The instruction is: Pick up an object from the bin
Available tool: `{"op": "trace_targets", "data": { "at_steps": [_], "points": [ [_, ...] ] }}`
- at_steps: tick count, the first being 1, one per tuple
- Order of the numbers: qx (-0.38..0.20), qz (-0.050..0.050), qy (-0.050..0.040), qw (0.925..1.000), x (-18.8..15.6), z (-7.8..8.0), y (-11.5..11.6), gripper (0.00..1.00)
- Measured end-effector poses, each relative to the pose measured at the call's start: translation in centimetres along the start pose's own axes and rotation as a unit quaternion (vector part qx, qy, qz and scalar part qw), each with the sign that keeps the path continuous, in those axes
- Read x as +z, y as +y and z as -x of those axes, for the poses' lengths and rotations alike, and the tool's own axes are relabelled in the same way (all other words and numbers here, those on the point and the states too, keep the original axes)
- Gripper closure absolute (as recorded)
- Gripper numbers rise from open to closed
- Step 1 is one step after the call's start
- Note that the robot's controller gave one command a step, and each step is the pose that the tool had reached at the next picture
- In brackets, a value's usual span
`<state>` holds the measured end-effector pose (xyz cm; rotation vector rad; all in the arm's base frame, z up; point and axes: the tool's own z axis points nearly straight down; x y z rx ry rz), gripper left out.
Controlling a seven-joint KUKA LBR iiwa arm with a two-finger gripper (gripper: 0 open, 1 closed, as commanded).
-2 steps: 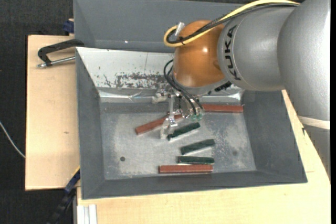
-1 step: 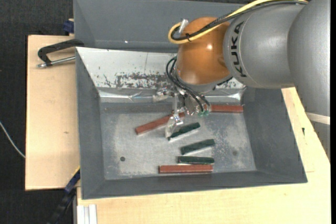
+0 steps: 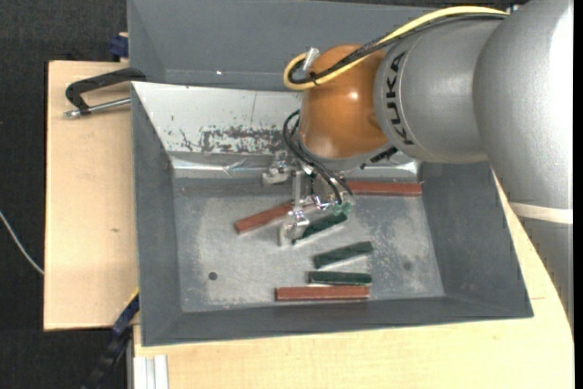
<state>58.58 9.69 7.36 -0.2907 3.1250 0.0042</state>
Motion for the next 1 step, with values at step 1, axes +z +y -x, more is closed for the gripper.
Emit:
{"op": "trace_targets", "data": {
  "at_steps": [1],
  "points": [
    [-0.002, -0.001, 0.0020, 1.0000, -0.44, 0.77, 1.43, 1.00]
  ]
}}
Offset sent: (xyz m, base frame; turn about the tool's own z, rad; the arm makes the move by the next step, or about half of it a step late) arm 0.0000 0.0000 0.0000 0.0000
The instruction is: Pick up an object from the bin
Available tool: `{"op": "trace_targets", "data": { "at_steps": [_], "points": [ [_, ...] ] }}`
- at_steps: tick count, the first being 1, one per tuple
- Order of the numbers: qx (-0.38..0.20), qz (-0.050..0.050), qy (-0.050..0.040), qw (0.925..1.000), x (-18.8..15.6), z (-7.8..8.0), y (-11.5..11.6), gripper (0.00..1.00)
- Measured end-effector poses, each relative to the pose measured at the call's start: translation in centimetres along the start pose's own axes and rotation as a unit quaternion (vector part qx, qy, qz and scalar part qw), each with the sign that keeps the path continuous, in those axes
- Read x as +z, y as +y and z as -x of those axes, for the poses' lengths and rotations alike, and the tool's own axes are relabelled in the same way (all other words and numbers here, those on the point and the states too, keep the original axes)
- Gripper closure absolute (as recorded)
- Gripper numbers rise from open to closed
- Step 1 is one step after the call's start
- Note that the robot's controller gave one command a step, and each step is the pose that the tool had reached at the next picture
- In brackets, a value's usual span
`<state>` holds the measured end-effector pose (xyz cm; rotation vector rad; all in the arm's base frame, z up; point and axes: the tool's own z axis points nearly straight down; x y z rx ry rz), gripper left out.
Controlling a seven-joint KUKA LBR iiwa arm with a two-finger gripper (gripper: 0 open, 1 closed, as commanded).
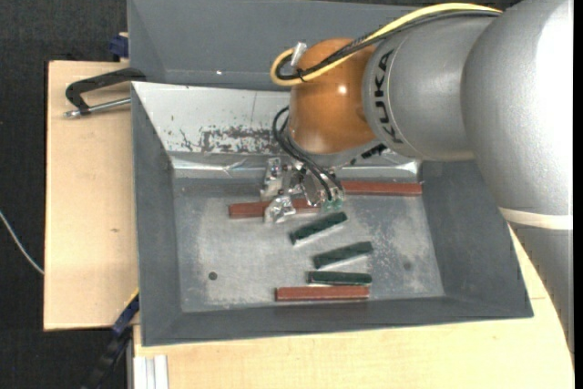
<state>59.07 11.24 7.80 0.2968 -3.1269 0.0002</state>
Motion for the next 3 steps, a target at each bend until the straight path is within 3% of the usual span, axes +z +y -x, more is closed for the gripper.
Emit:
{"op": "trace_targets", "data": {
  "at_steps": [3],
  "points": [
    [0.000, 0.001, 0.0008, 1.0000, -1.5, -0.3, 0.1, 1.00]
  ]
}}
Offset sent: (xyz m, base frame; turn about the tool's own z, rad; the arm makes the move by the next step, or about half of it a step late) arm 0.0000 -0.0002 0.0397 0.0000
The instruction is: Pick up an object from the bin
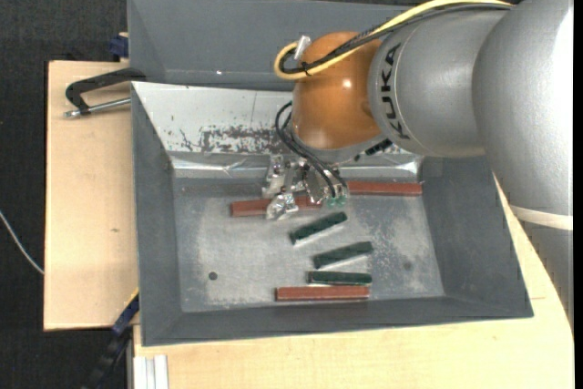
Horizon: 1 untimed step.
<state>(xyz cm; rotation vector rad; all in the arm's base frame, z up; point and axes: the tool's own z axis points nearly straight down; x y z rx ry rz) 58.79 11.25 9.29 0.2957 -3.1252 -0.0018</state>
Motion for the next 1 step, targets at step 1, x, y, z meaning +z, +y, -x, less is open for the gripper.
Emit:
{"op": "trace_targets", "data": {
  "at_steps": [1],
  "points": [
    [0.000, 0.000, -0.0010, 1.0000, -2.35, 0.02, 0.04, 1.00]
  ]
}}
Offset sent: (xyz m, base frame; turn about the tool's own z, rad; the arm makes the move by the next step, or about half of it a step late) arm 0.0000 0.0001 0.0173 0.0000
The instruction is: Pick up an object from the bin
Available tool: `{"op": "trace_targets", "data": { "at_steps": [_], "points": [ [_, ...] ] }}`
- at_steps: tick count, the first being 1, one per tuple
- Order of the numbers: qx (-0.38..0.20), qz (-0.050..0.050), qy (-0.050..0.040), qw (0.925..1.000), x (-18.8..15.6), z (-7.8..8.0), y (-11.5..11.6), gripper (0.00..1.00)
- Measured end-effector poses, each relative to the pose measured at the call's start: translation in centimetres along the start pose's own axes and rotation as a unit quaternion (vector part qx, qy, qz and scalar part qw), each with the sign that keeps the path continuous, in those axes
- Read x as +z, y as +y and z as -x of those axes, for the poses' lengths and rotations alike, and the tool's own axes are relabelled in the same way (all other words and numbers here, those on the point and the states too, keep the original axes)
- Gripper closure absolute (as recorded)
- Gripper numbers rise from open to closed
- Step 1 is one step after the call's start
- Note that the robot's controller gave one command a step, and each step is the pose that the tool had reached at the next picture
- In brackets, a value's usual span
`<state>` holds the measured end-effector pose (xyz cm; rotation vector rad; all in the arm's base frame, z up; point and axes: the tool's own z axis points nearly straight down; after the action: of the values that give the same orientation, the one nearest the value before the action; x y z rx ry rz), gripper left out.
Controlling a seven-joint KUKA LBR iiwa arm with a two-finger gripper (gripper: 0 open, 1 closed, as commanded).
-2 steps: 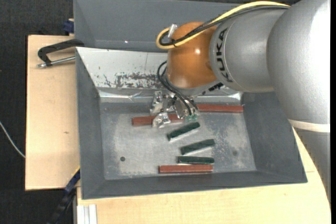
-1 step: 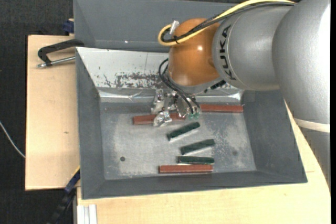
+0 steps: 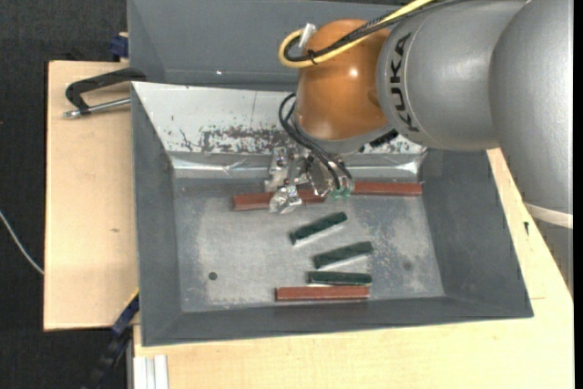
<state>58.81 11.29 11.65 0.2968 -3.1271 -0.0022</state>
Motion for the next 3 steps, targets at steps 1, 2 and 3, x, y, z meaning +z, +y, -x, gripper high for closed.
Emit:
{"op": "trace_targets", "data": {
  "at_steps": [1, 2, 3],
  "points": [
    [0.000, 0.000, -0.0025, 1.0000, -2.2, 0.1, 0.0, 1.00],
    [0.000, 0.000, -0.0052, 1.0000, -3.8, 0.2, 0.0, 1.00],
    [0.000, 0.000, -0.0060, 1.0000, -4.5, 0.3, 0.0, 1.00]
  ]
}}
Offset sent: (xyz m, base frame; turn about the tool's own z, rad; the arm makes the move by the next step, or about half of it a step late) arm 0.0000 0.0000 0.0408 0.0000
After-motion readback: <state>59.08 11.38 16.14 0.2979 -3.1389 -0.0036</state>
